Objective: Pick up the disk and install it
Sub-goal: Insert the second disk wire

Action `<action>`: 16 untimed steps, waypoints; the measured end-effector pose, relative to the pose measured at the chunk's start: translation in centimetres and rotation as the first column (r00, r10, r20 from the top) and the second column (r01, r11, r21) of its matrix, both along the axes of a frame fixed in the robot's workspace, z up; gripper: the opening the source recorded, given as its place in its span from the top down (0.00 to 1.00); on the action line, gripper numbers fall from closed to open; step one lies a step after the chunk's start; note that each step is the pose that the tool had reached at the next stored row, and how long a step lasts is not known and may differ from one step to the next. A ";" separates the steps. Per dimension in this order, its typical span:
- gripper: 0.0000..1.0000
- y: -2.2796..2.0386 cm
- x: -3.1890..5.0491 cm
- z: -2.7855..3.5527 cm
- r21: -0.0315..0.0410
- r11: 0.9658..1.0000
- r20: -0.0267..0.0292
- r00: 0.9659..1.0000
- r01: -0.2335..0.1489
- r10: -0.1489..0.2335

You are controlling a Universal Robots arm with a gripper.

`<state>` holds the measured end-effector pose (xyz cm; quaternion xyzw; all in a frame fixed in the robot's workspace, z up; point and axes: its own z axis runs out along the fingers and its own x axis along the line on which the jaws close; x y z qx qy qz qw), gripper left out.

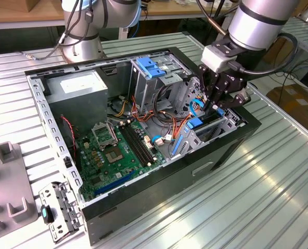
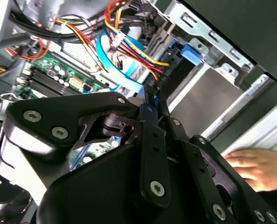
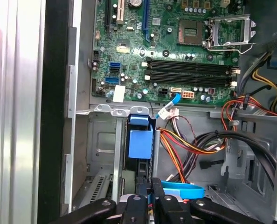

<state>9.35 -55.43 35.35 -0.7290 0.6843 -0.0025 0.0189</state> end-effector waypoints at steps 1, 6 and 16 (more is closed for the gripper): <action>0.84 -0.08 -0.01 -0.05 0.012 1.000 0.000 1.000 0.000 0.000; 0.84 -0.48 0.00 -0.53 0.019 1.000 0.003 1.000 0.000 0.000; 0.84 -0.69 -0.07 -0.70 0.020 1.000 0.008 1.000 0.000 0.000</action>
